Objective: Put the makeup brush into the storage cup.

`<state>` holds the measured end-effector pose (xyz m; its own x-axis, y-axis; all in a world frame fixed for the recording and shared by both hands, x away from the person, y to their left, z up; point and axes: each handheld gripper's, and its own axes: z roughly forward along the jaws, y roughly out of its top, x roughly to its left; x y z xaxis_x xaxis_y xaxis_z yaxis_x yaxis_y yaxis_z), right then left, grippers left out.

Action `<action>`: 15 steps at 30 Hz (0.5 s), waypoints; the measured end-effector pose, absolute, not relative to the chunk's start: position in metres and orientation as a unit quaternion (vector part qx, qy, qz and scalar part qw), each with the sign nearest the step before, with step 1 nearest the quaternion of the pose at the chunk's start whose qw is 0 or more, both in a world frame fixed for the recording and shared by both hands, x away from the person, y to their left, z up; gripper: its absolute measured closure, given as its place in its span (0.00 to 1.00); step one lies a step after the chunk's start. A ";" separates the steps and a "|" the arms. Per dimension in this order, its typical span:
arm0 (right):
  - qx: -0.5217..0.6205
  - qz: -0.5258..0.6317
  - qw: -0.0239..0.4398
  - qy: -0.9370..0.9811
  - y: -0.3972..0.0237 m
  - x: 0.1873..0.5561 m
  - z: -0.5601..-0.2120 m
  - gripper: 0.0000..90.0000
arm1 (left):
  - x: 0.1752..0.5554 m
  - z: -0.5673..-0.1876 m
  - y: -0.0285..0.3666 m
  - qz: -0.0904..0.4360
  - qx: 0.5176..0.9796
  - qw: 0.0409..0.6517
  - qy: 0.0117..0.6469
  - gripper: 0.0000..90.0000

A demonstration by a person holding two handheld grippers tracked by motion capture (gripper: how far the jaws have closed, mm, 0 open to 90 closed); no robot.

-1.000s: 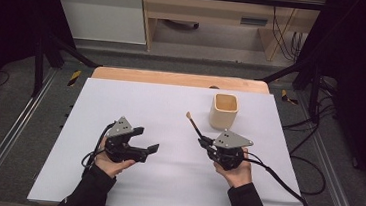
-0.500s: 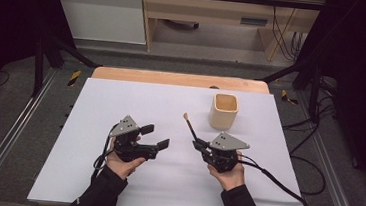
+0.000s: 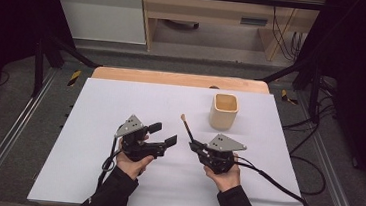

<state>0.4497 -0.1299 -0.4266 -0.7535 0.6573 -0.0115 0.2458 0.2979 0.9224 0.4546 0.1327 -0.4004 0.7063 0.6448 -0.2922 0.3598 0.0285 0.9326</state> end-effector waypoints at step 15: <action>0.289 0.525 0.192 0.777 -0.127 0.448 -0.427 0.93 | 0.458 -0.404 0.111 0.110 0.664 0.637 0.376 0.27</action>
